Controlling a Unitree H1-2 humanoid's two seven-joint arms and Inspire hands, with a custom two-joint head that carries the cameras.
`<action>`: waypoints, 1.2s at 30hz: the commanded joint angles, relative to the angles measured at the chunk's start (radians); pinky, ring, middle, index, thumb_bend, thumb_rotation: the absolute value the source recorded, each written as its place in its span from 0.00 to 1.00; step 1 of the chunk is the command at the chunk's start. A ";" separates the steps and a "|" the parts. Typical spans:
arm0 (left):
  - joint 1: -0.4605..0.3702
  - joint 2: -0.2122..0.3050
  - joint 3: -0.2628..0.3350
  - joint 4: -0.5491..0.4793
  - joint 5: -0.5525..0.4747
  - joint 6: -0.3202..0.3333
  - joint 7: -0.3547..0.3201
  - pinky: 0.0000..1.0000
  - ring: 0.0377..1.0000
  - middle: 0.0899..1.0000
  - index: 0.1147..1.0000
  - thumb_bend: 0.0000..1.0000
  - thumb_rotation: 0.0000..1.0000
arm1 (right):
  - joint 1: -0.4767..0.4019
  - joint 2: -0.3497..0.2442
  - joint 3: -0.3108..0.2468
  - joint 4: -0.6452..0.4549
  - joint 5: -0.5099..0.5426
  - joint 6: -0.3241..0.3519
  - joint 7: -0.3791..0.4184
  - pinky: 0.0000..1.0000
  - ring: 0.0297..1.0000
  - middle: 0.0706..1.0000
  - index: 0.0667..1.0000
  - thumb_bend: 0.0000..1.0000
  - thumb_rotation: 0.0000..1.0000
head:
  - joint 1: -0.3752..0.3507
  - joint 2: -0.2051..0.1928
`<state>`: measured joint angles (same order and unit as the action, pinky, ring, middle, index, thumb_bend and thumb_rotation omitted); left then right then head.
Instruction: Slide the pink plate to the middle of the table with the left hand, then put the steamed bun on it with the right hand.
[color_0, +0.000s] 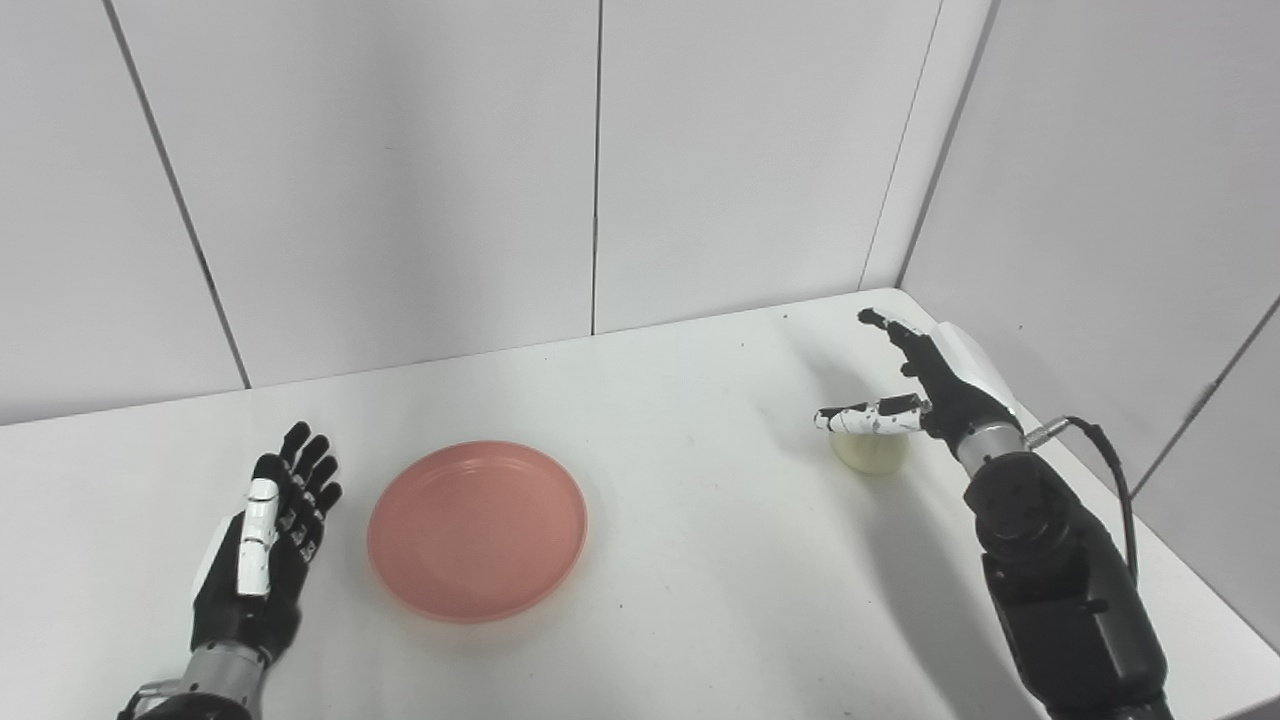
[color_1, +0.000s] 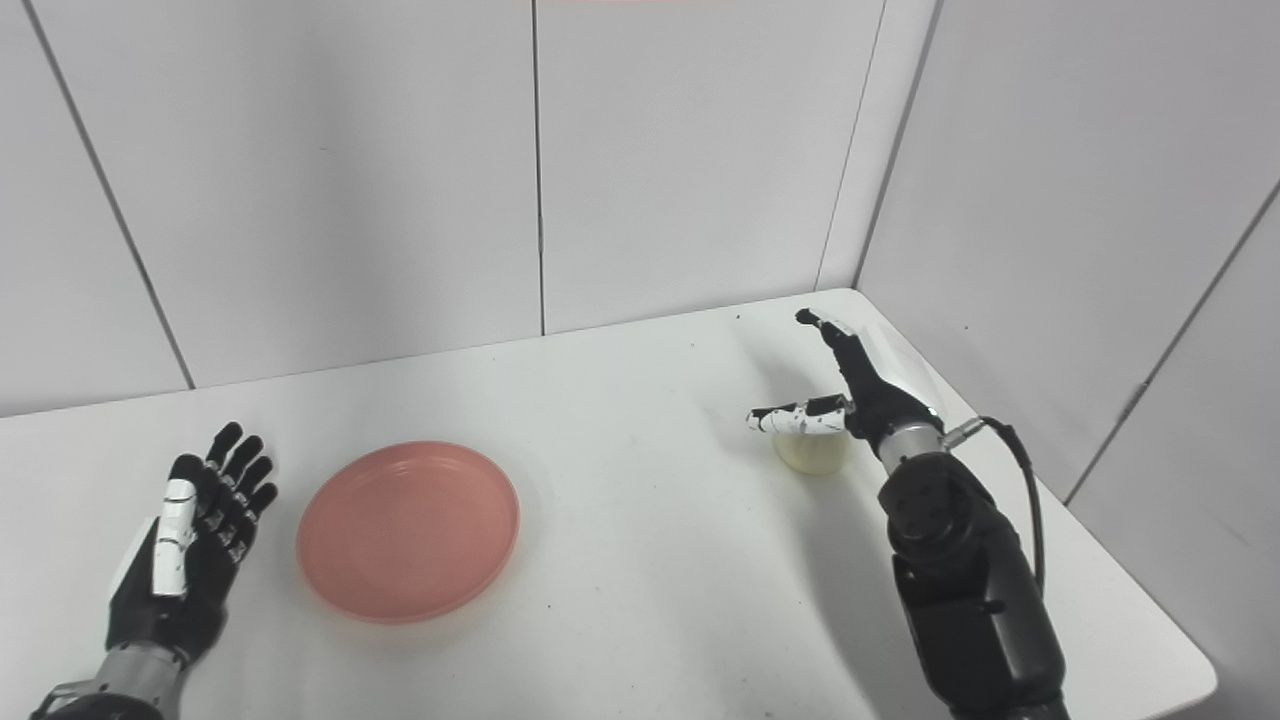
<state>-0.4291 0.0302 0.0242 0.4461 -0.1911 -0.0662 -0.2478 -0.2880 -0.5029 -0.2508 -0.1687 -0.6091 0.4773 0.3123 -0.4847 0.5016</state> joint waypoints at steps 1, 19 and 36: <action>0.023 0.014 0.001 0.019 -0.001 0.033 -0.002 1.00 1.00 1.00 1.00 0.63 1.00 | -0.035 -0.013 -0.015 -0.007 -0.020 -0.008 0.001 0.84 0.93 0.91 0.86 0.83 0.23 | 0.000 0.001; 0.026 0.016 -0.003 0.010 -0.001 0.043 -0.006 1.00 1.00 1.00 1.00 0.64 1.00 | -0.064 0.057 -0.059 0.029 -0.259 -0.008 0.128 0.81 0.92 0.91 0.85 0.82 0.28 | 0.000 -0.002; 0.025 0.014 0.002 0.012 -0.010 0.043 -0.015 1.00 1.00 1.00 1.00 0.63 1.00 | -0.068 0.053 -0.058 0.099 -0.307 -0.008 0.133 0.77 0.89 0.89 0.82 0.84 0.30 | 0.000 0.000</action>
<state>-0.4250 0.0336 0.0253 0.4385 -0.1926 -0.0617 -0.2599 -0.3237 -0.4183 -0.3094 -0.0563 -0.9120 0.4773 0.4697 -0.4863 0.5001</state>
